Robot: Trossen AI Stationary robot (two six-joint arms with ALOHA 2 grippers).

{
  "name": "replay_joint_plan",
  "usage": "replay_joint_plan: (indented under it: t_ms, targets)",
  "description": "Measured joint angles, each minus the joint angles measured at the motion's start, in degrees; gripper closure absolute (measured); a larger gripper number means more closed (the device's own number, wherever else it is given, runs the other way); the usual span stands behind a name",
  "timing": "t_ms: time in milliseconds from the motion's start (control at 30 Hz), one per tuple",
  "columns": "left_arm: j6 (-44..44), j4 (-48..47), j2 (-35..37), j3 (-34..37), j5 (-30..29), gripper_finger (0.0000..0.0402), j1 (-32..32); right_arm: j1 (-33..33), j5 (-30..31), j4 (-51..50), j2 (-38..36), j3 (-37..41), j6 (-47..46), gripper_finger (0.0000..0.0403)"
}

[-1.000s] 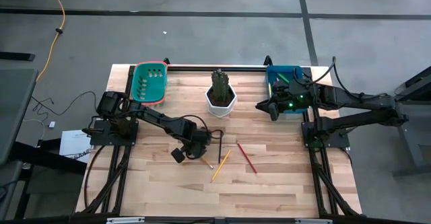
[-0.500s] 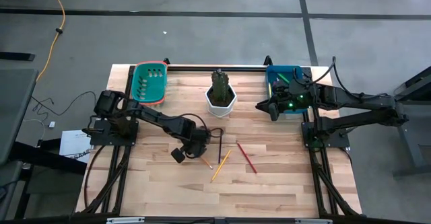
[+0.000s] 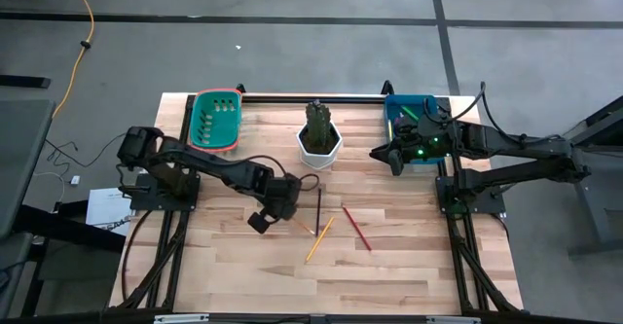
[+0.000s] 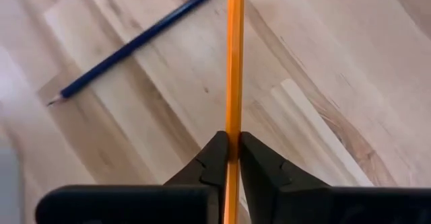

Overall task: Sort pens & pencils
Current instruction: Put the orange pencil into the green bin

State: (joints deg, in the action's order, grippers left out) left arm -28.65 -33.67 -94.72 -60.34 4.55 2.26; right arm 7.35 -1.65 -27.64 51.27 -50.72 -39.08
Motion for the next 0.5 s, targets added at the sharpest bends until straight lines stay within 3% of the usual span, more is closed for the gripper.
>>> replay_joint_plan:
  t_ms: [500]
  targets:
    - [9.1,-6.0,8.4,0.0,-10.2,0.0387,0.0,0.0,0.0,-0.2,0.0,0.0,1.6,0.0313]
